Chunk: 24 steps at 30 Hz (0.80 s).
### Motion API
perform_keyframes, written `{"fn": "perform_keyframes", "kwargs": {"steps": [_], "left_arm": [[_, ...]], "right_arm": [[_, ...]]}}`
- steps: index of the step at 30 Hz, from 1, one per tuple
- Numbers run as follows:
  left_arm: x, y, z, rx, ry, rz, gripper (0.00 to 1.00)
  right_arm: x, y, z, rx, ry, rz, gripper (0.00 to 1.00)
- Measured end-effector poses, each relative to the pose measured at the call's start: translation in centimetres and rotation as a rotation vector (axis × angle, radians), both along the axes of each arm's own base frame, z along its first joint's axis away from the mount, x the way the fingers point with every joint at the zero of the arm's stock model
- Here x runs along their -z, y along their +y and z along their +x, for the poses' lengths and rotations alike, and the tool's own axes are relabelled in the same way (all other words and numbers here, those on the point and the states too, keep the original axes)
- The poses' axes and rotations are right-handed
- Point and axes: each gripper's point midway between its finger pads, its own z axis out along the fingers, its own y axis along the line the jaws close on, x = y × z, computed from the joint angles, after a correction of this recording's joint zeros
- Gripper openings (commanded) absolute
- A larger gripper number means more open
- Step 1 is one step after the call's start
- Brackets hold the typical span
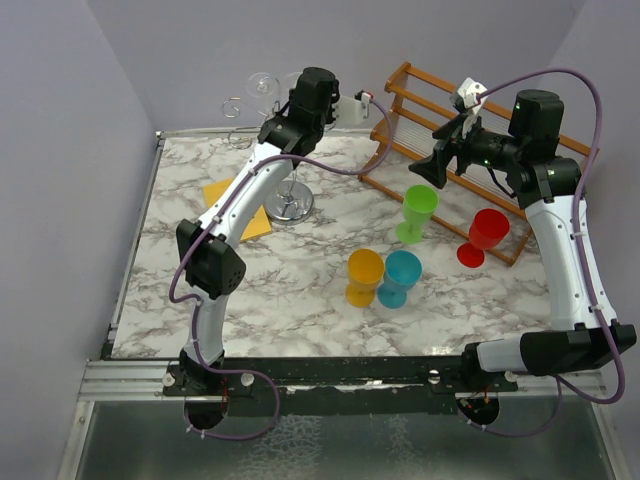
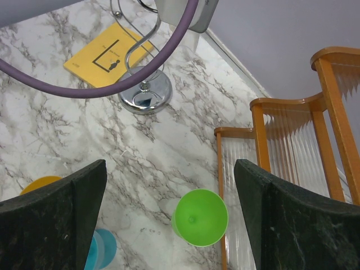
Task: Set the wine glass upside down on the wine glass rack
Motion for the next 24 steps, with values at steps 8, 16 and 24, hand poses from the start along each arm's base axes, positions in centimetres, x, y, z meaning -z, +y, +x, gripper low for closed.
{"fn": "perform_keyframes", "kwargs": {"steps": [8,16,24], "left_arm": [[-0.5,0.0,-0.7,-0.005,-0.001,-0.014,0.00],[-1.1,-0.1,-1.5,-0.004,0.001,-0.028,0.00],[-0.7,-0.2,-1.9,-0.003,0.024,-0.030,0.00]], "right_arm": [[0.0,0.0,0.0,0.000,0.000,0.000,0.94],[0.3,0.0,0.0,0.000,0.006,-0.001,0.95],[0.3,0.0,-0.2,0.000,0.007,-0.001,0.95]]}}
